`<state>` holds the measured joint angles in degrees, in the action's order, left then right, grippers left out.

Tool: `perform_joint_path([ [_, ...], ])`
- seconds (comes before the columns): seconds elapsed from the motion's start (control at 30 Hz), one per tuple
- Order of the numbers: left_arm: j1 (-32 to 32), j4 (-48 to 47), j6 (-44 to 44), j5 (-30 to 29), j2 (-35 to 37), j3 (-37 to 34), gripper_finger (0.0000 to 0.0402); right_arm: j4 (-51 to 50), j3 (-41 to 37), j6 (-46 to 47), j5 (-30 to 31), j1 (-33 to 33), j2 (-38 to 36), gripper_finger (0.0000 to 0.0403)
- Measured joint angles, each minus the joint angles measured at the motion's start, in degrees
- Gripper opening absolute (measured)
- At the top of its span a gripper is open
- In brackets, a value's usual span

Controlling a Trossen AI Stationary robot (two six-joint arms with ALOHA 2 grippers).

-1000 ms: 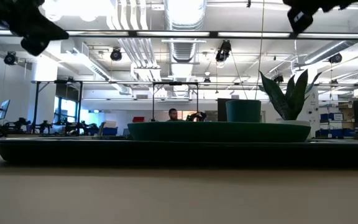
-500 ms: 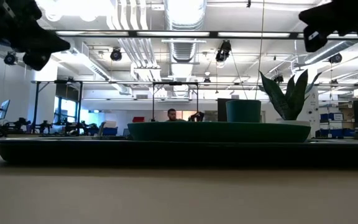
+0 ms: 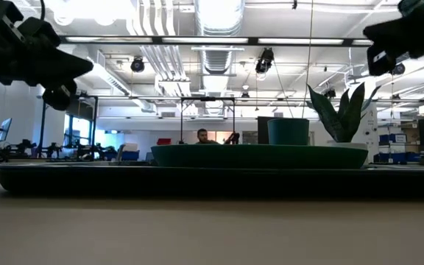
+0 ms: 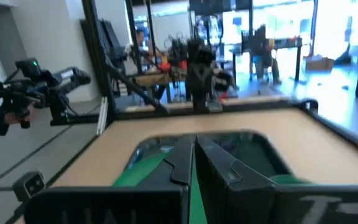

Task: Pick and place plate/cup/fork/spoon on tray
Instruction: Return to Home Position

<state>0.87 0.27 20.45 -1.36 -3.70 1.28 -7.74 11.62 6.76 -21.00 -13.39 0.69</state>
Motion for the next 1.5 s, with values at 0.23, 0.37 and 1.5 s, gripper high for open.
perform_joint_path([
  [0.23, -0.25, 0.76, 0.03, 0.38, -1.80, -0.73, 0.0000, 0.78, -5.56, -5.05, 0.02, 0.00, -0.55, 0.0009],
  [0.37, -0.25, 0.70, -0.44, 0.30, -2.72, -0.79, 0.0000, 4.46, -8.55, -6.52, 0.13, 0.00, 0.15, 0.0009],
  [1.5, -0.25, 1.57, -5.88, -2.37, -8.89, -1.01, 0.0000, 7.40, -10.52, -10.15, 15.41, 0.37, 7.63, 0.0009],
])
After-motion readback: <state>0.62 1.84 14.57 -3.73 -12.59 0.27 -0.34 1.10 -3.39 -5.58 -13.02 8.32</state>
